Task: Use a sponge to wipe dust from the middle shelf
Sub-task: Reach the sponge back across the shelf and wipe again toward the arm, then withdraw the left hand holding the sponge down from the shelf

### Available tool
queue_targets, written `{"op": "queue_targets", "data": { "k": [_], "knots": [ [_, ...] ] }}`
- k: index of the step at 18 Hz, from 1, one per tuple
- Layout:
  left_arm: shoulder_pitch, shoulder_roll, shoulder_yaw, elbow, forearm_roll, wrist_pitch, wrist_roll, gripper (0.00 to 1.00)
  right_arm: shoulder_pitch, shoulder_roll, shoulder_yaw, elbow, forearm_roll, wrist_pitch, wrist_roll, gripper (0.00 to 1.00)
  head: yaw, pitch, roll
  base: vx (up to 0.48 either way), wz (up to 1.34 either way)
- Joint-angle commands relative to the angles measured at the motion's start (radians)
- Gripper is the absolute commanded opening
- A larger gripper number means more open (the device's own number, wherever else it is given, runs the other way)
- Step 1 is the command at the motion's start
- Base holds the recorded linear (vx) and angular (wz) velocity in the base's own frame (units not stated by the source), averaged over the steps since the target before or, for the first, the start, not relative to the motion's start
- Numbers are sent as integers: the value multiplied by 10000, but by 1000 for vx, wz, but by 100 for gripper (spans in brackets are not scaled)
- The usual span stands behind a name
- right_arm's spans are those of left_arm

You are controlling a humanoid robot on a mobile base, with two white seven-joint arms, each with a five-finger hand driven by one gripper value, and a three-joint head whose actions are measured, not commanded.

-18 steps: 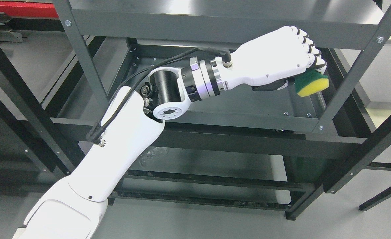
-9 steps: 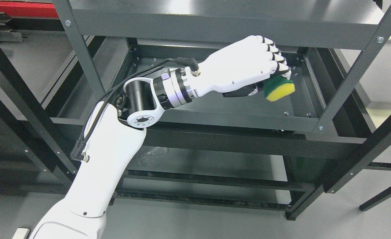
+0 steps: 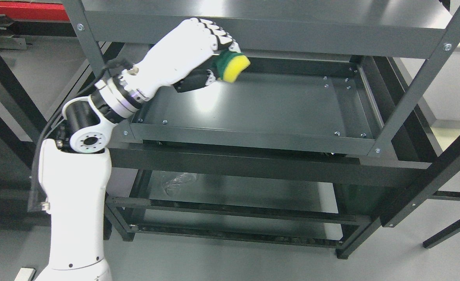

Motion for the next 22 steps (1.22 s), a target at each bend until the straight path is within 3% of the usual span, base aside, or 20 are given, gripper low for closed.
{"op": "queue_targets", "data": {
  "k": [1, 5, 8, 11, 14, 16, 18, 20, 22],
  "knots": [
    [263, 1539, 4518, -344, 1682, -2, -460, 0, 0, -175, 0, -175, 0, 8, 1, 100, 0, 0, 0, 0, 0],
    [1074, 2675, 5086, -344, 2863, -2, -537, 0, 0, -175, 0, -175, 0, 8, 1, 100, 0, 0, 0, 0, 0],
    [1505, 2907, 5563, -328, 3493, -2, -522, 0, 0, -175, 0, -175, 0, 8, 1, 100, 0, 0, 0, 0, 0],
    [910, 2663, 5304, -359, 4596, -2, -247, 0, 0, -175, 0, -175, 0, 8, 1, 100, 0, 0, 0, 0, 0],
    [156, 1379, 3316, -359, 5777, -2, -200, 0, 0, -175, 0, -175, 0, 8, 1, 100, 0, 0, 0, 0, 0],
    [18, -92, 1735, -390, 5980, -2, -184, 0, 0, -175, 0, -175, 0, 8, 1, 100, 0, 0, 0, 0, 0],
    [16, -139, -147, -329, 5950, -2, -48, 0, 0, -175, 0, -175, 0, 8, 1, 100, 0, 0, 0, 0, 0],
    [398, -139, -3073, -237, 5904, -2, 2256, 0, 0, -175, 0, -175, 0, 8, 1, 100, 0, 0, 0, 0, 0],
    [813, -139, -5560, -191, 5903, -2, 3783, 0, 0, -175, 0, -175, 0, 8, 1, 100, 0, 0, 0, 0, 0]
  ]
}}
